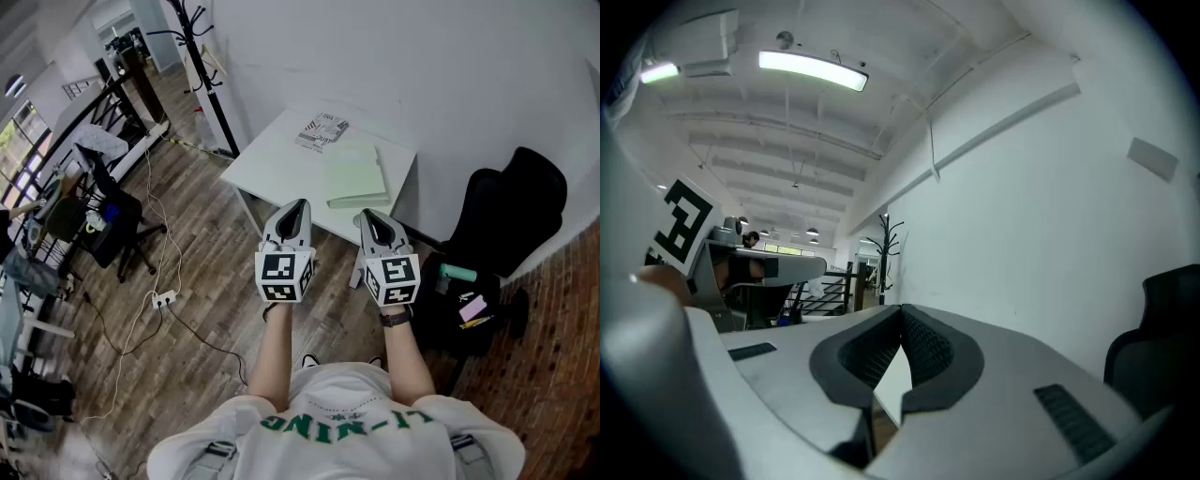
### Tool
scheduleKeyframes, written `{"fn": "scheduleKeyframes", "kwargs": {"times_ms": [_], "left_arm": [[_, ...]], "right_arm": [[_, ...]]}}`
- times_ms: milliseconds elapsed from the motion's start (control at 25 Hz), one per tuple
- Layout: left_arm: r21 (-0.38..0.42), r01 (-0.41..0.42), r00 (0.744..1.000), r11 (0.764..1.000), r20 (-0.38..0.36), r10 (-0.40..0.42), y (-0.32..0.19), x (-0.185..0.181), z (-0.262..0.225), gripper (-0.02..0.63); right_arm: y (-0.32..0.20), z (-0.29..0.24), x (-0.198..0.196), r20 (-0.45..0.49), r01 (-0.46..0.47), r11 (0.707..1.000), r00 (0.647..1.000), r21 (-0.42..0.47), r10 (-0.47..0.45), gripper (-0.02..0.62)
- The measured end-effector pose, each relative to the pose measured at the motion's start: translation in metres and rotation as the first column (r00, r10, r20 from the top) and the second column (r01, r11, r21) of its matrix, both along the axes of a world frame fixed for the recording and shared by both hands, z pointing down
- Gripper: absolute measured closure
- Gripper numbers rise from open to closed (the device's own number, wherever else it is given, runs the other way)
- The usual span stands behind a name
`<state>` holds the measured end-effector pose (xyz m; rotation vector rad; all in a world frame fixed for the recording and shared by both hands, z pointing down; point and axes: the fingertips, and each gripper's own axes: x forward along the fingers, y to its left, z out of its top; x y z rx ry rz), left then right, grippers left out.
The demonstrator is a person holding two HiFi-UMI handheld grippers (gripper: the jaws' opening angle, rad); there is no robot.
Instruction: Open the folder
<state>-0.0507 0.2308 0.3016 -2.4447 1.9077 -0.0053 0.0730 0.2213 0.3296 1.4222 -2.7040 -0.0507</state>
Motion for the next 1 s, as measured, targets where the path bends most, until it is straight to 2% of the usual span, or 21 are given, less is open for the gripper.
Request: {"fn": "scheduleKeyframes", "kwargs": {"times_ms": [160, 320, 600, 800, 1000], "left_arm": [[-0.003, -0.011, 1.000, 1.000, 0.025, 0.011, -0.007, -0.017, 0.004, 0.591], [-0.011, -0.047, 0.999, 0.999, 0.015, 0.047, -0.010, -0.032, 0.012, 0.591], [-0.046, -0.116, 0.993, 0.992, -0.008, 0.116, -0.014, -0.044, 0.042, 0.591], [-0.075, -0.166, 0.986, 0.983, 0.007, 0.167, -0.037, -0.048, 0.051, 0.591], [-0.073, -0.186, 0.982, 0.980, 0.003, 0.187, -0.071, -0.043, 0.054, 0.589]], "right_arm": [[-0.005, 0.000, -0.016, 0.008, -0.031, 0.999, 0.999, 0.005, 0.031, 0.580], [-0.007, 0.009, -0.029, 0.038, -0.078, 0.997, 0.996, -0.024, 0.079, 0.580], [0.000, 0.043, -0.054, 0.002, -0.100, 0.992, 0.995, -0.080, 0.101, 0.578], [-0.022, 0.054, -0.066, -0.006, -0.126, 0.986, 0.992, -0.107, 0.126, 0.578], [-0.055, 0.058, -0.070, -0.006, -0.115, 0.987, 0.993, -0.108, 0.115, 0.578]]}}
